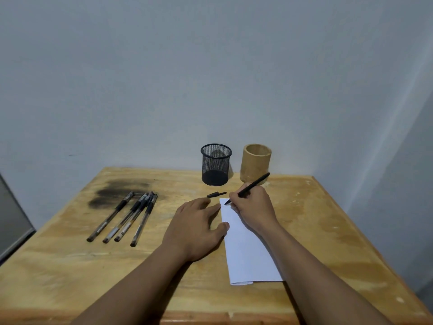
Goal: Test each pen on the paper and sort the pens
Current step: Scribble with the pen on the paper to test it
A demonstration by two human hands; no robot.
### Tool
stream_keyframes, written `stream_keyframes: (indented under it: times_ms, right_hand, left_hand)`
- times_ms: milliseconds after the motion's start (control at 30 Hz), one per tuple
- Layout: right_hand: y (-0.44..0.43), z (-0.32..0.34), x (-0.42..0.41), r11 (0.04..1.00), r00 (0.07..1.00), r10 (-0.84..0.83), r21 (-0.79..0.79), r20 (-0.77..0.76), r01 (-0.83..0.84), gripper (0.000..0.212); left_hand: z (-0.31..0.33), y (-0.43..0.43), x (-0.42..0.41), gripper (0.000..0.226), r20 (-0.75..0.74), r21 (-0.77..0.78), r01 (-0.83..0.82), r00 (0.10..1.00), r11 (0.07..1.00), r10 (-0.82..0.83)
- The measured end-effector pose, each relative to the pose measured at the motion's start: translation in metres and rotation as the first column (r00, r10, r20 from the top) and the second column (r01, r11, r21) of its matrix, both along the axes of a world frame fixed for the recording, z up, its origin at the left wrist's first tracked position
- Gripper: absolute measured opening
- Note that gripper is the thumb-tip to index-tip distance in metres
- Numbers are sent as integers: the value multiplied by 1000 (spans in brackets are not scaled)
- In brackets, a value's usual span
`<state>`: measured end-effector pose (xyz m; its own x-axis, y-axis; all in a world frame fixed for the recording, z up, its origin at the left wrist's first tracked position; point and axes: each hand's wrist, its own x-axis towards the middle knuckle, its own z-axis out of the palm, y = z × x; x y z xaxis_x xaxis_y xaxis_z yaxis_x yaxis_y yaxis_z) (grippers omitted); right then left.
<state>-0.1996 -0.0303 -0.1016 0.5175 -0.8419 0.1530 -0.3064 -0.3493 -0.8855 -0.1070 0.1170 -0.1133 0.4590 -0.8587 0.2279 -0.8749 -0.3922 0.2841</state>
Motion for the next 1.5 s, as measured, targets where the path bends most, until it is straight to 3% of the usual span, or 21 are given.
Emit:
stream_keyframes:
  times_ms: [933,1100,1167,1333,1500]
  right_hand:
    - [3,7,2,995,996,-88,52,-17,89,13]
    - [-1,14,-6,970,950,-193,192,245,148,8]
    - [-2,16,-10,969,944,-181,213,276,124,6]
    - [1,29,-17,964,935,-108,264,337,16,12]
    - [8,43,-21,961,929,-55,271,365,-50,9]
  left_hand:
    - [0,2,-1,66,-23,-15,-2,1000,1000,1]
    - [3,2,-2,69,-19,16,3,1000,1000,-2]
    - [6,0,-1,65,-49,-11,-8,999,1000,8]
    - [22,-20,15,28,-228,-278,-235,958,931,174]
    - [28,-44,30,30,-123,-134,-257,963,957,241]
